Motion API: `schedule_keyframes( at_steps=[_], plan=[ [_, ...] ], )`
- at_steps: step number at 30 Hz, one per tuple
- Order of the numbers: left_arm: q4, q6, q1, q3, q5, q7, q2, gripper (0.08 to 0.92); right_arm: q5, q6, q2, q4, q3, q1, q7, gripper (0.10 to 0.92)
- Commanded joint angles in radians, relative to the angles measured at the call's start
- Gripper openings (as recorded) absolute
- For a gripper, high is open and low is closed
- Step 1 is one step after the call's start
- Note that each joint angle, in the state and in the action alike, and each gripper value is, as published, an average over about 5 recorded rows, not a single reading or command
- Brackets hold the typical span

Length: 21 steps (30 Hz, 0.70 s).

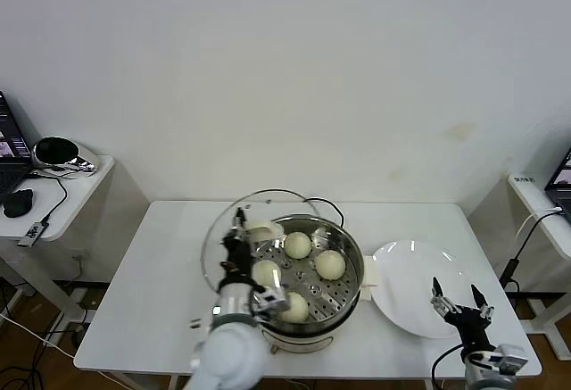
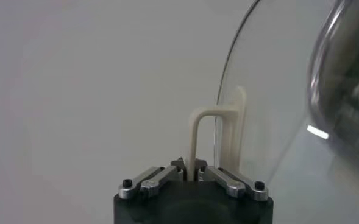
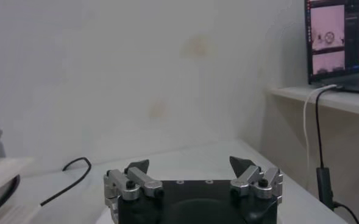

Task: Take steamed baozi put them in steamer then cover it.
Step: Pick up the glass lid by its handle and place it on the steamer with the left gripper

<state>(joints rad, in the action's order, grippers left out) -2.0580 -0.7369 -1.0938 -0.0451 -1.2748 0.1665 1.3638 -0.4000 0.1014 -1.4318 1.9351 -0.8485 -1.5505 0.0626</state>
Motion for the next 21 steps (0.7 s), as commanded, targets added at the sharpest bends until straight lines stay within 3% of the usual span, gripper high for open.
schedule_keyframes(
  at_steps=[1,21],
  plan=[
    [0.138,-0.042,0.116,-0.229,-0.181,0.061,0.056,0.152,-0.024,0.027,-0.003,0.005,-0.011,-0.001,-0.005,0.823],
    [0.17,-0.042,0.096,-0.202,-0.361,0.242,0.042,0.152,-0.02,0.039,-0.016,-0.004,-0.006,0.01,-0.003,0.823]
  ],
)
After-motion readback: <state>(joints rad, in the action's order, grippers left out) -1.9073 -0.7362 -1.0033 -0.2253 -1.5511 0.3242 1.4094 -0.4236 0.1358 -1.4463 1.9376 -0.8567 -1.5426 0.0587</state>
